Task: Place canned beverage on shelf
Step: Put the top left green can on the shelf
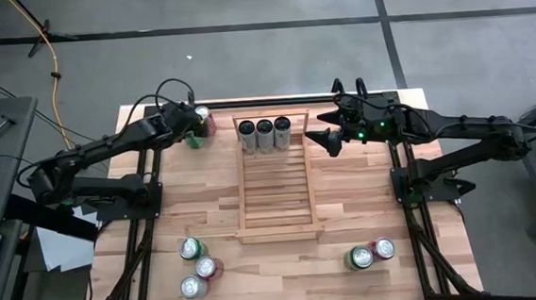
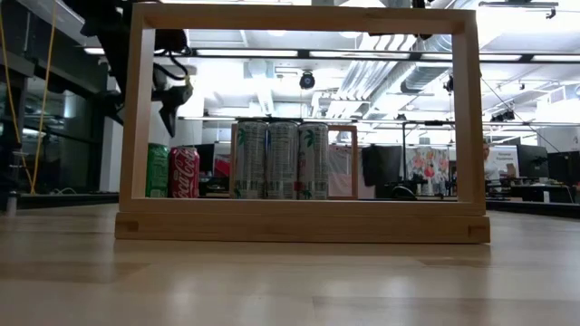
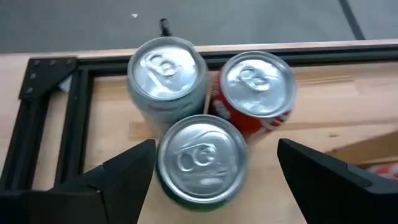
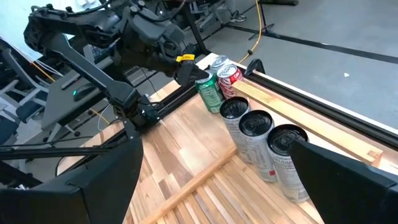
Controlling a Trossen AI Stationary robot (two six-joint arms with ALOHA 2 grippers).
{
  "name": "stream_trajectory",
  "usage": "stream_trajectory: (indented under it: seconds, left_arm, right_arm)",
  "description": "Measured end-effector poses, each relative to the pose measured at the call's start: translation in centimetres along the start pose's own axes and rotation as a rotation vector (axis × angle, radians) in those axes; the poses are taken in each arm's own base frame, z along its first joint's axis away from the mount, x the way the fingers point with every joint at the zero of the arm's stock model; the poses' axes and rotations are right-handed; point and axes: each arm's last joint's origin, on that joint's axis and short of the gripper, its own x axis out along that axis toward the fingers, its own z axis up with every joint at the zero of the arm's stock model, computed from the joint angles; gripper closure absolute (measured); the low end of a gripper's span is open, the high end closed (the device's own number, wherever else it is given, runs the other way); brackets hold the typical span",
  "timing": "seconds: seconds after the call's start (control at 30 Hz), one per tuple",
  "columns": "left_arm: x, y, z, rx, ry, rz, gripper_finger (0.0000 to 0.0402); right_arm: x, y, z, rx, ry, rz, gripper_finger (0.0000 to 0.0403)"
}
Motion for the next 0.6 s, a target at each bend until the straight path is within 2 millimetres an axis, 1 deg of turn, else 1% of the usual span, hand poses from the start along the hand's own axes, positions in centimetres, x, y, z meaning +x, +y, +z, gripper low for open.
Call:
stream_trajectory:
  seconds: [0.17, 0.3, 0.6]
  left_arm:
    - [0.7, -0.1, 0.5, 0.011, -0.022, 0.005, 0.0073]
    - [1.4, -0.2, 0.5, 0.036, -0.005, 0.025, 0.0073]
    - [2.5, -0.5, -0.1, 0.064, 0.050, 0.066, 0.0073]
  right_arm:
    - [0.0, 0.0, 0.0, 0.021, 0.000, 0.000, 0.0009]
    - [0.2, 0.0, -0.1, 0.020, 0.008, -0.005, 0.0009]
    - [1.9, 0.1, -0.8, 0.011, 0.050, -0.027, 0.0009]
